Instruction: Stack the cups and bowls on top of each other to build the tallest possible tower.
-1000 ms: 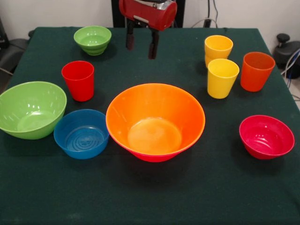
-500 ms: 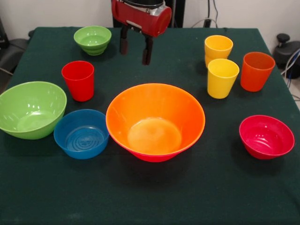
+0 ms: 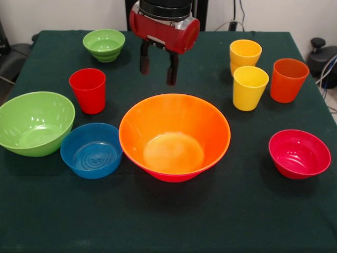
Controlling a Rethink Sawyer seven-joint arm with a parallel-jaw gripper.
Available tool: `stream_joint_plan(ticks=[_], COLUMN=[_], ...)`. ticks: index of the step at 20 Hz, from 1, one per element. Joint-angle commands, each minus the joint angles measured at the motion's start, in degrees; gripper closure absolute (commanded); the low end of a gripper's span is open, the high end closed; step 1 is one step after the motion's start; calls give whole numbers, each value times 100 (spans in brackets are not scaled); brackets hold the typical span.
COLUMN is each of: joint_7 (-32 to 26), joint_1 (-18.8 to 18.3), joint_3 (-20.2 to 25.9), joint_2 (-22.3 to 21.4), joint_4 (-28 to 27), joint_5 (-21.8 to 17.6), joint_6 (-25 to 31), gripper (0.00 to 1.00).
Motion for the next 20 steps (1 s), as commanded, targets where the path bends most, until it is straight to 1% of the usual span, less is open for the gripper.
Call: stream_joint_plan(ticks=[1,4,6,13,15,18,20], joint_7=[-302,114,266,343,576,1067,1217], joint_1=[159,336,406,456,551,744,852], joint_3=[338,179,119,37,-94,-358,-511], joint_2=[231,129,103,143,102,82,100], joint_4=[106,277,347,422,470,550,542], joint_5=[-34,55,105,215,305,431,473], joint_6=[438,388,356,240,335,171,75], gripper=[0,0,0,0,0,0,0])
